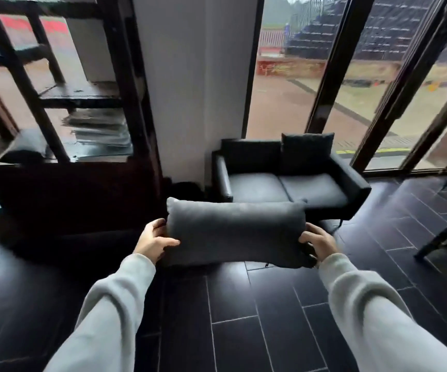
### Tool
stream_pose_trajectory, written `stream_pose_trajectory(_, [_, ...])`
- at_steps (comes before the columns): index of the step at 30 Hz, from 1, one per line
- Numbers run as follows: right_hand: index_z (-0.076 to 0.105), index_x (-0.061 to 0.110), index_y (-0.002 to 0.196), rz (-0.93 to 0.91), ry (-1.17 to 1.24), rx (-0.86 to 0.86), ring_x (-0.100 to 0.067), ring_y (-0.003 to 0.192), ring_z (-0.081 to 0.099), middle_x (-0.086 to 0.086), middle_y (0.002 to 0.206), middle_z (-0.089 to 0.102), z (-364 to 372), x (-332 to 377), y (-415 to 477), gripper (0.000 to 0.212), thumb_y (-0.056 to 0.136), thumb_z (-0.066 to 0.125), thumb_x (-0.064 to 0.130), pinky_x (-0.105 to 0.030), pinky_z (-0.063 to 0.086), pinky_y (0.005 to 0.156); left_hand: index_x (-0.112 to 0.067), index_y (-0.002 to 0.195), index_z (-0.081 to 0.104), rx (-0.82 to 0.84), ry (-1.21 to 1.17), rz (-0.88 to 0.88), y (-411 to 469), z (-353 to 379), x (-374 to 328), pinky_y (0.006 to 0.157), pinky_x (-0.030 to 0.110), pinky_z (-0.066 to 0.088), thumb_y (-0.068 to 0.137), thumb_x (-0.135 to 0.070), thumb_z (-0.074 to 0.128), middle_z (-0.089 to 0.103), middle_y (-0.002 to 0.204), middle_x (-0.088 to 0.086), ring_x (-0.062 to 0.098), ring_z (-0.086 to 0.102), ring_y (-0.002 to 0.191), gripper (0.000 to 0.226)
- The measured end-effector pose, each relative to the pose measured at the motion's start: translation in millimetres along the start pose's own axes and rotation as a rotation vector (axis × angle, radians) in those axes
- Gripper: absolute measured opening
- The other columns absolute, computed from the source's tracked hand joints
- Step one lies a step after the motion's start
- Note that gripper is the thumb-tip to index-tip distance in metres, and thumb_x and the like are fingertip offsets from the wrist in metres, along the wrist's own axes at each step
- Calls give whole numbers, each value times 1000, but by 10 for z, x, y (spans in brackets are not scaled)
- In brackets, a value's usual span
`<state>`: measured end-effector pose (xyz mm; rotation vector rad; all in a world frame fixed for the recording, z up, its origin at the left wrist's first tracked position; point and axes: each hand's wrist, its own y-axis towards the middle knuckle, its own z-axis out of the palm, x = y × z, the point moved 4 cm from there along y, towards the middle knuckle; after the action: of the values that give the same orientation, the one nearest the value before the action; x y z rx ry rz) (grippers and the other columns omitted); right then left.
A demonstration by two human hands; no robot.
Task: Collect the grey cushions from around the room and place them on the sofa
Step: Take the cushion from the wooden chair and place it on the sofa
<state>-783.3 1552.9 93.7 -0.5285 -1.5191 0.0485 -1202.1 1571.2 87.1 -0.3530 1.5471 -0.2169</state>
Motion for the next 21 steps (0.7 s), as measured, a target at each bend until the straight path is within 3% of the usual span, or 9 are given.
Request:
stream_pose_trajectory(2, [75,20,108,12,7,-27,-24,77,64,-7,85,67,-227,232,224,41,72,65,3,-25,49,57,-10,146,46,72,46,26,445,459,-231,81,35,51,72,22,69,62,133,11,31,61,122,84])
stream_pose_trajectory(4, [76,22,97,19,47,-64,-16,68,70,-3,81,72,-432,409,472,30,67,75,22,-20,51,50,-9,139,55,145,61,51,812,896,-437,76,31,53,72,23,67,69,121,11,32,64,119,75])
stream_pose_trajectory(6, [76,20,101,-7,41,-120,-15,79,77,-1,91,81,-673,528,771,54,53,87,42,-26,58,61,-15,134,60,202,34,55,1129,1348,-631,71,27,54,79,13,70,72,113,2,21,68,106,63])
stream_pose_trajectory(10, [72,20,114,-8,28,-259,-27,105,75,-4,113,79,-1260,557,1506,81,45,94,56,-49,59,98,-26,129,64,236,6,48,1740,2215,-865,94,44,48,88,-22,77,70,128,2,21,66,114,43])
stream_pose_trajectory(13, [70,24,121,-10,23,-270,-27,113,72,-1,119,77,-1628,645,2258,90,42,95,60,-50,53,106,-29,129,64,233,14,66,2199,2824,-992,91,41,49,81,-34,82,68,131,0,18,65,113,51])
stream_pose_trajectory(16, [69,24,126,-61,37,-250,-27,114,71,-5,121,76,-1917,819,3095,96,41,96,60,-50,52,108,-30,138,59,203,43,69,2740,3401,-1112,105,48,45,77,-42,81,62,138,-2,22,60,123,67])
stream_pose_trajectory(17, [69,24,127,-67,49,-246,-26,113,71,-7,121,75,-2000,893,3341,97,41,96,59,-49,52,108,-28,140,59,186,44,65,2930,3592,-1156,99,44,47,82,-38,80,63,138,-1,23,63,116,62])
stream_pose_trajectory(19, [66,27,128,-62,46,-232,-22,115,69,-7,125,71,-2172,1021,3758,98,39,94,60,-45,51,108,-23,137,61,185,40,91,3302,3997,-1280,74,34,47,90,-27,76,68,127,2,23,62,86,50])
stream_pose_trajectory(21, [63,32,125,-45,37,-250,-16,114,66,-2,126,67,-2368,1139,4116,98,38,92,63,-38,50,107,-19,133,65,187,53,105,3650,4430,-1440,79,34,56,91,-20,74,75,115,0,21,71,90,43])
